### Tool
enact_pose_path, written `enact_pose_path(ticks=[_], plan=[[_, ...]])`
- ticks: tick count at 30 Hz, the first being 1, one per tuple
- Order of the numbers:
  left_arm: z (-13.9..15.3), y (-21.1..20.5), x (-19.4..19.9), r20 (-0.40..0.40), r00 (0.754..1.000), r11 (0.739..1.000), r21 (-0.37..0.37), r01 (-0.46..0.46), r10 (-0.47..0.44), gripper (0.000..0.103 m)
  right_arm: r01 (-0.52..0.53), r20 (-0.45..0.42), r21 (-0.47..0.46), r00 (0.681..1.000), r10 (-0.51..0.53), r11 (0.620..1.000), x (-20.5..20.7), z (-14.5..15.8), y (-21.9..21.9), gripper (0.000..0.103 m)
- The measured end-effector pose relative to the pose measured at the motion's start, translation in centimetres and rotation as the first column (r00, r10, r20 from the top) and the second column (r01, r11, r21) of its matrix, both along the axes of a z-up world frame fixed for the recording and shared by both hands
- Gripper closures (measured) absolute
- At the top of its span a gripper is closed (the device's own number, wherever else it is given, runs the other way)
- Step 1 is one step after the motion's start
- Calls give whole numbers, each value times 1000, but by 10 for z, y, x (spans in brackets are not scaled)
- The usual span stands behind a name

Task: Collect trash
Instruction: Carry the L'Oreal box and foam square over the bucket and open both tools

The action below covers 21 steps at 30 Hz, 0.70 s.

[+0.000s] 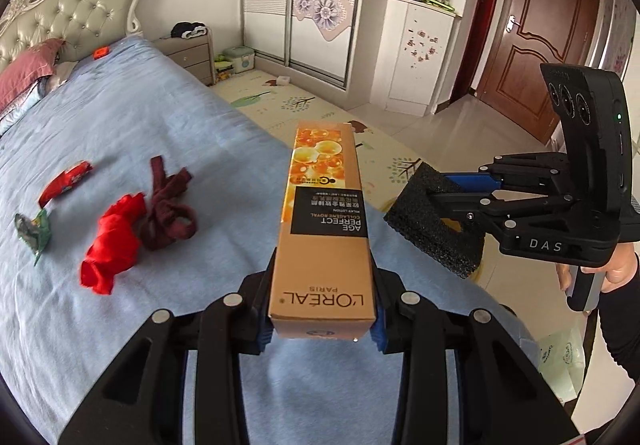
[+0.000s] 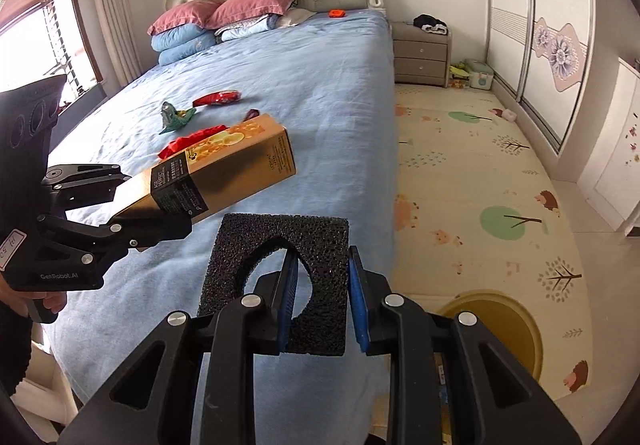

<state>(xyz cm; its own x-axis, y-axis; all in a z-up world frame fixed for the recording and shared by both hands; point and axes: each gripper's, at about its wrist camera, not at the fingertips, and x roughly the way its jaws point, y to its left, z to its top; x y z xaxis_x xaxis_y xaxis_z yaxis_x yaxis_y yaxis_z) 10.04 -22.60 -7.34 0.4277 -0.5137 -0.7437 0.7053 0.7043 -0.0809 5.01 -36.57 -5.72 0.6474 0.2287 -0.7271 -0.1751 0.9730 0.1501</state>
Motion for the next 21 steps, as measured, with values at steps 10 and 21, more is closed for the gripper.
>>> enact_pose_path(ticks=[10, 21], plan=[[-36, -137, 0, -115, 976, 982, 10, 186, -184, 66, 223, -54, -25, 973, -224, 975, -38, -33, -120, 79], [-83, -239, 12, -259, 929, 958, 37, 284, -266, 66, 341, -184, -35, 922, -342, 939, -51, -98, -196, 79]])
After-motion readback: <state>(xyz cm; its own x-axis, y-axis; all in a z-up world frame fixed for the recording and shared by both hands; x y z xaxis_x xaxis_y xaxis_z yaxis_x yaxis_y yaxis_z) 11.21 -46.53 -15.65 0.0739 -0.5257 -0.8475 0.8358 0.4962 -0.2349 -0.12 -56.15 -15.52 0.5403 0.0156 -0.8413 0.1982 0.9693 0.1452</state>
